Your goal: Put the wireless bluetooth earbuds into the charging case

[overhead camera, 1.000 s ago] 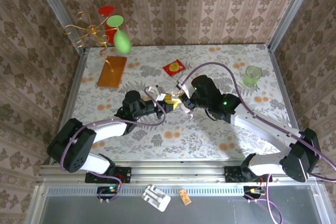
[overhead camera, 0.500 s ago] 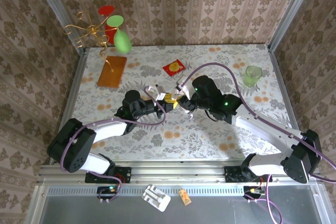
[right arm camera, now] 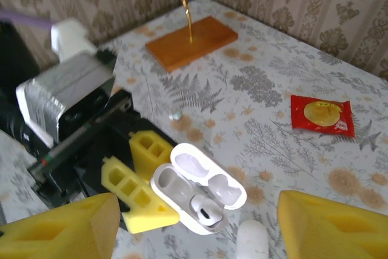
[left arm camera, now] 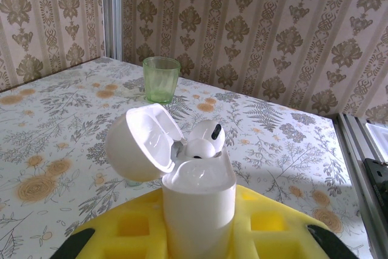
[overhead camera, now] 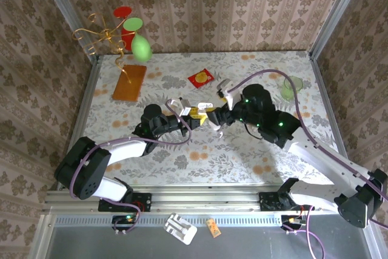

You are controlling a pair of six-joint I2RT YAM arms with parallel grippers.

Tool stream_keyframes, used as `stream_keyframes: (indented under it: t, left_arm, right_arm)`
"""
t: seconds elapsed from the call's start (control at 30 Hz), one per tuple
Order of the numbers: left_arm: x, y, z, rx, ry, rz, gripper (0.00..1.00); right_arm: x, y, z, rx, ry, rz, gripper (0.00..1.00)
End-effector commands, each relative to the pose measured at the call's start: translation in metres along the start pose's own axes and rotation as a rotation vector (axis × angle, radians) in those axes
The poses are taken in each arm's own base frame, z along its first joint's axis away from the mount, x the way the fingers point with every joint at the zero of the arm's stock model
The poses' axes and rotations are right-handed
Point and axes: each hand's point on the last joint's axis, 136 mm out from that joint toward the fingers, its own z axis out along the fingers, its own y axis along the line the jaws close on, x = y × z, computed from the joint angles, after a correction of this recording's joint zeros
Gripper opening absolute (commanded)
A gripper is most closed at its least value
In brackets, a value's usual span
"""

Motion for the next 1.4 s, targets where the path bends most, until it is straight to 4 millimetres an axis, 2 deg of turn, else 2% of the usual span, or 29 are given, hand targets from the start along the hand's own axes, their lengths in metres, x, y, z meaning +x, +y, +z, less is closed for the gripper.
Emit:
stream_keyframes:
  t: [0.0, 0.17, 0.27, 0.43, 0.73, 0.87, 1.0, 1.1, 1.2, 1.27, 1.37]
  left_arm:
    - [-0.026, -0.008, -0.001, 0.022, -0.072, 0.09, 0.0]
    - [-0.029, -0.013, -0.003, 0.04, -0.077, 0.138, 0.0]
    - [-0.031, -0.017, -0.004, 0.053, -0.085, 0.174, 0.0]
    - [-0.036, -0.019, -0.004, 0.061, -0.103, 0.196, 0.0]
    - [-0.041, -0.022, -0.007, 0.06, -0.119, 0.209, 0.0]
    - [-0.04, -0.02, -0.008, 0.051, -0.118, 0.216, 0.0]
    - [-0.035, -0.016, -0.009, 0.023, -0.11, 0.235, 0.0]
    - [-0.031, -0.012, -0.01, -0.002, -0.104, 0.256, 0.0]
    - [-0.031, -0.01, -0.013, -0.026, -0.111, 0.281, 0.0]
    - [-0.032, -0.005, -0.016, -0.068, -0.114, 0.291, 0.0]
    - [-0.032, -0.002, -0.018, -0.096, -0.104, 0.317, 0.0]
  right_arm:
    - [-0.011, -0.001, -0.011, -0.079, -0.076, 0.135, 0.71]
    - [0.009, -0.018, -0.009, -0.077, -0.016, 0.248, 0.71]
    - [0.022, -0.018, -0.001, -0.087, 0.052, 0.289, 0.71]
    - [0.028, -0.012, 0.011, -0.135, 0.083, 0.316, 0.71]
    - [0.051, -0.022, 0.026, -0.085, 0.169, 0.313, 0.71]
    - [0.054, -0.023, 0.021, -0.071, 0.175, 0.307, 0.72]
    - [0.041, -0.025, 0.007, -0.057, 0.082, 0.315, 0.73]
    - [0.041, -0.035, -0.001, -0.02, 0.029, 0.357, 0.73]
    - [0.06, -0.057, -0.003, 0.086, 0.035, 0.447, 0.72]
    - [0.086, -0.078, -0.003, 0.202, 0.084, 0.538, 0.71]
    - [0.134, -0.096, 0.001, 0.327, 0.245, 0.658, 0.68]
